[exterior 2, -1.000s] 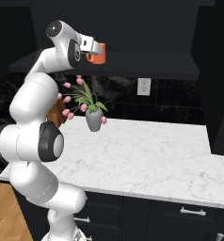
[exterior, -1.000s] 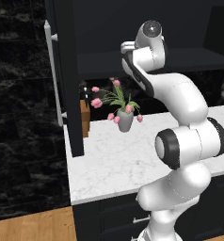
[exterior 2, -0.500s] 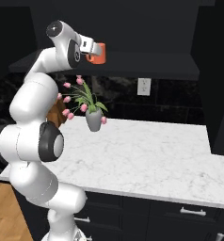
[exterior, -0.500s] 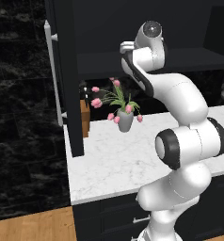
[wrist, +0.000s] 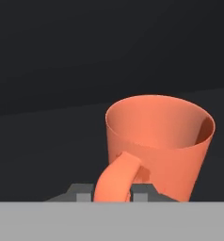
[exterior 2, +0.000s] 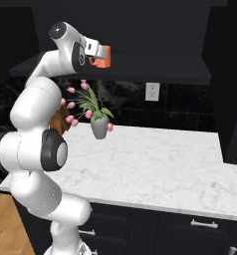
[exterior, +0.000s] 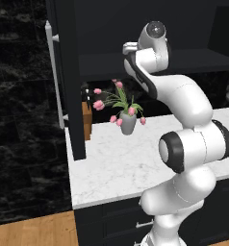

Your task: Gather all objects into one cabinet and sort the glasses and bowls to opposite sides.

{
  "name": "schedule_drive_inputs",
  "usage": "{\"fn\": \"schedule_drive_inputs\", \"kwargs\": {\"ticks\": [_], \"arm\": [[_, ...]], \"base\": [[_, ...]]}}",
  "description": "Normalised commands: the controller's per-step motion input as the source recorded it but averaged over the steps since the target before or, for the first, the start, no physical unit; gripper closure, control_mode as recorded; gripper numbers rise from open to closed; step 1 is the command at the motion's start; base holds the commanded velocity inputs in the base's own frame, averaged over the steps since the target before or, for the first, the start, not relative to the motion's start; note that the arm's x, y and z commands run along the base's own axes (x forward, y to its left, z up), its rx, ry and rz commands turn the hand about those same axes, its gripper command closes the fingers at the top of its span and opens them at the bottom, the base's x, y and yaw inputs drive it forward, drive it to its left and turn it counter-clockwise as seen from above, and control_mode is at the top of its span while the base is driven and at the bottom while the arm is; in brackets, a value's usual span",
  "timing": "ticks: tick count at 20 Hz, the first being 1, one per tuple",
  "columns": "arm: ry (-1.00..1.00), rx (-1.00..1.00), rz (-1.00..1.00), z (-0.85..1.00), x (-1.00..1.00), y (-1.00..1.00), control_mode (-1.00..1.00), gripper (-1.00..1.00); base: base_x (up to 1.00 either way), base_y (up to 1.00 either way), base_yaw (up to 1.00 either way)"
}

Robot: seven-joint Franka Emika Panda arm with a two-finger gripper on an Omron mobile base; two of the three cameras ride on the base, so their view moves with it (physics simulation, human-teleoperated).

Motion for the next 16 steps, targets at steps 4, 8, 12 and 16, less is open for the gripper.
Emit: {"fn": "schedule_drive_inputs", "kwargs": {"ticks": [4,8,12,16], "arm": [[-0.04,0.05,0.0,0.0,-0.21,-0.03,-1.0,1.0],[-0.16,0.23,0.09,0.06,-0.92,-0.43,-1.0,1.0],[-0.12,0.14,0.04,0.11,-0.58,-0.25,-1.0,1.0],[0.0,0.0,0.05,0.09,-0.25,-0.03,-1.0,1.0]], "base": [[0.0,0.0,0.0],[0.0,0.0,0.0],[0.0,0.0,0.0],[0.0,0.0,0.0]]}}
